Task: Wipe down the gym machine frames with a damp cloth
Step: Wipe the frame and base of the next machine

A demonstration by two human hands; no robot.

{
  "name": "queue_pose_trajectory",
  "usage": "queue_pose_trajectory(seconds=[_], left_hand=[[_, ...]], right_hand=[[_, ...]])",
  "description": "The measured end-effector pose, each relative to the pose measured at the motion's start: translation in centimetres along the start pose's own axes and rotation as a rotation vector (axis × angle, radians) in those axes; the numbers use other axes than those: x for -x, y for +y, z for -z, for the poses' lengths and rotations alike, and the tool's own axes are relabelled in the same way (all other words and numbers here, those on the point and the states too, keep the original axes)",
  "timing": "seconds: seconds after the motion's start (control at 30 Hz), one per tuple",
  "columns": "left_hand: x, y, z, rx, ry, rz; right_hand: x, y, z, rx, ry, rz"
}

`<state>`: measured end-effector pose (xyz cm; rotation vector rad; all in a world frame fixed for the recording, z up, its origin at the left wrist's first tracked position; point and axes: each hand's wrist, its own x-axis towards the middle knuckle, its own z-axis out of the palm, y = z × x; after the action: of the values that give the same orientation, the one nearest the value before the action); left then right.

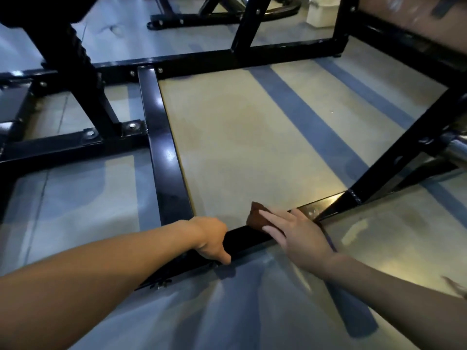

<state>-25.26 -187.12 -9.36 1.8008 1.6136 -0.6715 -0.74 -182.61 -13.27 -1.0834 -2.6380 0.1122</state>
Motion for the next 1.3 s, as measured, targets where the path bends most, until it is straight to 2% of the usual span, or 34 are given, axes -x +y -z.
queue_pose_trajectory(seconds=[0.1, 0.17, 0.27, 0.3, 0.47, 0.57, 0.63, 0.73, 0.77, 0.9, 1.0, 1.07, 1.17, 1.23, 1.3], left_hand=[[0.6, 0.1, -0.6, 0.071, 0.01, 0.013], [0.8, 0.2, -0.7, 0.105, 0.009, 0.019], [1.0, 0.4, -0.4, 0.167, -0.018, 0.029], [1.0, 0.6, -0.4, 0.162, -0.02, 0.025], [0.9, 0.7, -0.5, 0.161, -0.006, 0.031], [0.7, 0.5, -0.7, 0.156, 0.016, 0.036], [0.6, 0.5, -0.8, 0.141, 0.021, 0.032], [0.5, 0.4, -1.0, 0.138, 0.011, 0.037], [0.5, 0.4, -1.0, 0.133, 0.012, 0.033], [0.5, 0.3, -1.1, 0.139, 0.018, 0.033], [0.3, 0.2, -1.2, 0.14, 0.027, 0.04], [0.3, 0.1, -1.2, 0.133, 0.027, 0.041], [0.3, 0.2, -1.4, 0.141, 0.033, 0.035], [0.3, 0.2, -1.4, 0.148, 0.037, 0.033], [0.3, 0.2, -1.4, 0.146, 0.04, 0.034]], right_hand=[[2.6, 1.6, 0.0, -0.015, -0.039, 0.074], [2.6, 3.8, 0.4, 0.002, 0.02, -0.069], [0.0, 5.3, 0.5, -0.058, 0.034, -0.429], [-0.6, 4.9, 0.4, -0.081, 0.035, -0.458], [0.6, -1.0, -0.7, -0.073, 0.072, -0.179], [2.5, 0.8, -0.7, 0.055, 0.112, -0.032], [2.9, 4.0, -0.3, 0.13, 0.148, -0.116], [0.9, 6.0, 0.8, 0.071, 0.109, -0.481], [0.1, 5.3, 0.8, 0.069, 0.096, -0.476], [0.9, -0.1, -0.5, -0.009, 0.073, -0.155], [3.9, 0.2, 0.3, -0.001, 0.096, -0.069], [4.3, 3.1, 1.2, 0.034, 0.116, -0.168], [1.8, 5.4, 1.8, 0.007, 0.096, -0.56], [0.5, 3.2, 1.2, -0.035, 0.068, -0.509], [1.2, 0.7, 0.6, -0.086, 0.006, -0.315]])
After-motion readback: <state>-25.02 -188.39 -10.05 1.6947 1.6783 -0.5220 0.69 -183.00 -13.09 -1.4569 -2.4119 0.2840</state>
